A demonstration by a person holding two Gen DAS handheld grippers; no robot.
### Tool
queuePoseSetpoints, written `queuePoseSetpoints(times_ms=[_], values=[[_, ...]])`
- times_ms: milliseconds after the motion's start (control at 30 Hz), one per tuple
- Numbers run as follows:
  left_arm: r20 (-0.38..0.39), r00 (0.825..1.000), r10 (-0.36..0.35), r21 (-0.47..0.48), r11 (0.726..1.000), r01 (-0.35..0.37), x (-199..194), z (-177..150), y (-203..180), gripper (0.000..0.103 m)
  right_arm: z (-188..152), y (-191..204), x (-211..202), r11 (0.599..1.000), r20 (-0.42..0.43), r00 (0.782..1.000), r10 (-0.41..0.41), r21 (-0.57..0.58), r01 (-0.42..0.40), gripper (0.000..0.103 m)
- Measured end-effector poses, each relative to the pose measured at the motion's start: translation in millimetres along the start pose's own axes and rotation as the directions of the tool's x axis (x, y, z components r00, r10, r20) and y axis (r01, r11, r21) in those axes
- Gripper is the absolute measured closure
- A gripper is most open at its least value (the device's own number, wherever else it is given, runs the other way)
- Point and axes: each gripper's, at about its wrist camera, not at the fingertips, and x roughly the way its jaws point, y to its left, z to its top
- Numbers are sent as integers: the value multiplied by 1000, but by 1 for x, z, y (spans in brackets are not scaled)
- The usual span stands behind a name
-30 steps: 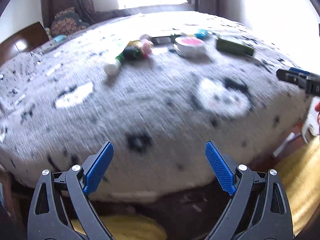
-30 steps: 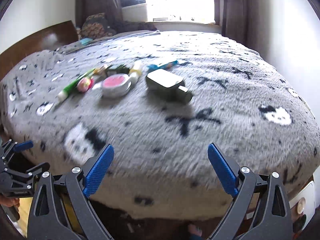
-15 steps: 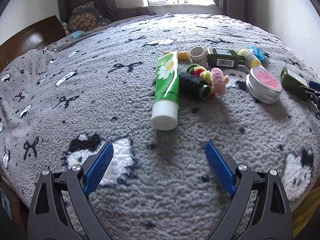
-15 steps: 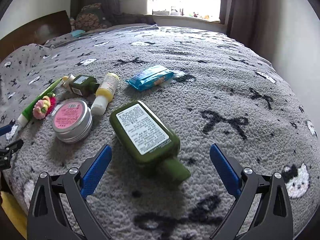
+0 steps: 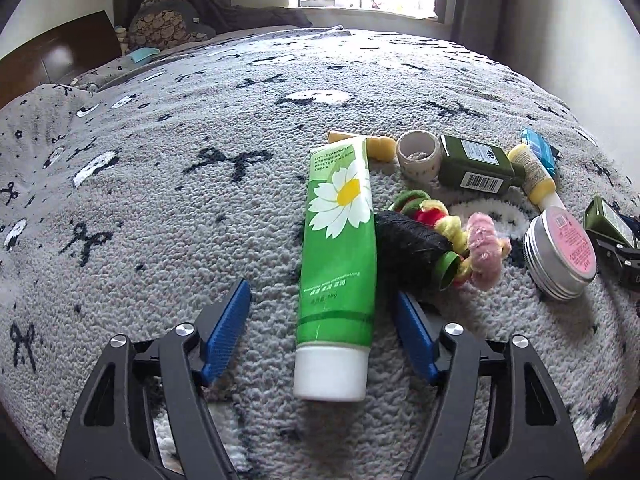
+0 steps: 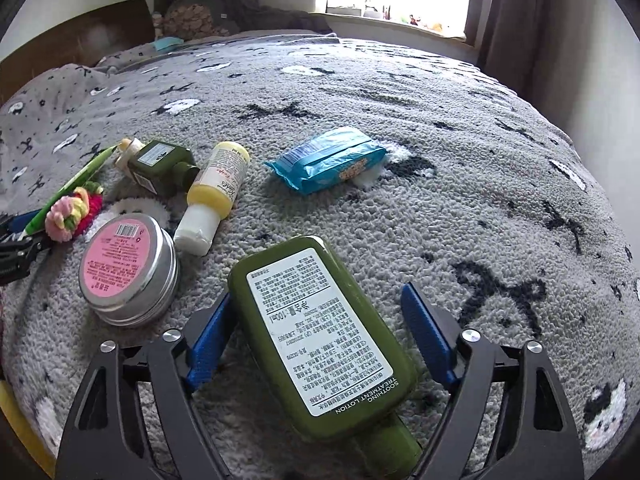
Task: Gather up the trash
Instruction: 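Grasp the green tube with the left tool while the right tool grasps the green lotion bottle, then carry the green tube and lotion bottle down to the bin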
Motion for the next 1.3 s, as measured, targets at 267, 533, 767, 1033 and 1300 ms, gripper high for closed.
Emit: queuePoseSetpoints(times_ms=[267, 533, 767, 1033, 1300], values=[[-29, 999, -30, 14, 999, 30, -7, -5, -2, 74, -9, 2, -10, 1000, -32, 999, 20, -14, -21, 37], [-43, 998, -49, 16, 999, 49, -35, -39, -2, 74, -35, 9, -35, 998, -56, 998, 23, -57, -26, 44], [-31, 996, -78, 40, 996, 79, -67, -76, -10, 75, -63, 15, -63, 997, -45, 999, 26, -77, -30, 46], [6, 990, -140, 34, 990, 140, -102, -117, -22, 75, -98, 34, -109, 994, 14, 997, 78, -84, -76, 47], [56, 981, -184, 82, 980, 179, -139, -162, -53, 75, -128, 63, -154, 988, 109, 984, 140, -82, -131, 47]])
